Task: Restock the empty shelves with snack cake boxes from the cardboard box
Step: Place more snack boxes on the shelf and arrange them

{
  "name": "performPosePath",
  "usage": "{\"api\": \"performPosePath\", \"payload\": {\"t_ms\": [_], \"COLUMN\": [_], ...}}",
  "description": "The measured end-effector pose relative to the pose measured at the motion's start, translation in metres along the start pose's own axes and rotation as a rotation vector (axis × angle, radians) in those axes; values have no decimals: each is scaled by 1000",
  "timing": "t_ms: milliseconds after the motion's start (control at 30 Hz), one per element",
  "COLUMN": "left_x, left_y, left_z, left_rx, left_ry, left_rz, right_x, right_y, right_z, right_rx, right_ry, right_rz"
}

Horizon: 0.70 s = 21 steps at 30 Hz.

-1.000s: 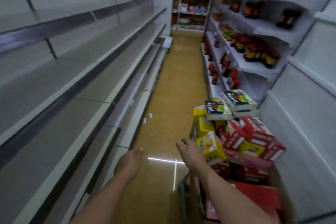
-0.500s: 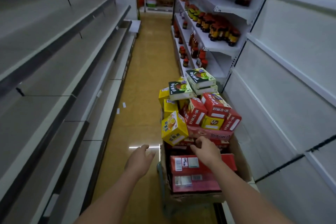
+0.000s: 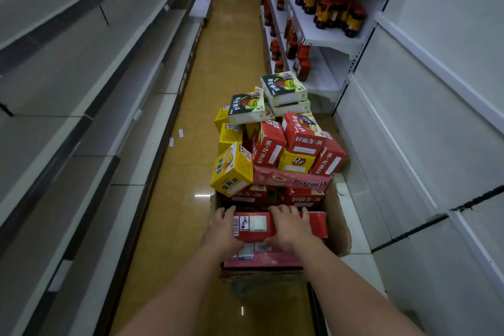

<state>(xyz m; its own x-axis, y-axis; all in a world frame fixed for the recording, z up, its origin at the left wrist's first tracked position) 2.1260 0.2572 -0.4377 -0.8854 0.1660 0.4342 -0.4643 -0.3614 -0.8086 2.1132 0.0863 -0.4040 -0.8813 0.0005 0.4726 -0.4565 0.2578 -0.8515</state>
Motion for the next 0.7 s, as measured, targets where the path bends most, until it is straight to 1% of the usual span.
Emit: {"api": "performPosePath", "payload": {"t_ms": [167, 333, 533, 700], "left_x": [-9, -7, -2, 5], "left_y": [10, 12, 4, -7], "left_z": [3, 8, 10, 16], "left_rx": [-15, -102, -74, -41], "left_ry": [-54, -52, -29, 0], "left_rz": [3, 89, 94, 144], "right_x": [-5, -11, -7, 6], "right_y": [12, 19, 13, -5], "right_z": [4, 8, 11, 8], "right_rx": [91, 136, 152, 174], "right_ry": [-84, -139, -186, -191], "right_rz": [46, 107, 158, 187]}}
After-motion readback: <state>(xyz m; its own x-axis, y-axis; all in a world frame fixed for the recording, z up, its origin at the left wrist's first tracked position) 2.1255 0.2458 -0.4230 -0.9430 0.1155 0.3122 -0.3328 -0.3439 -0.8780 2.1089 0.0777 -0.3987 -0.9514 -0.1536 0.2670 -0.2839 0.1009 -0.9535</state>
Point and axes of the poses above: each hand's wrist, its own x-axis away from the middle knuckle, its own y-axis out of the palm, z = x × y, the point moved 1 cm from there along -x, towards the middle knuckle, and after that the axes turned 5 degrees about -x, right-handed, at the moved point
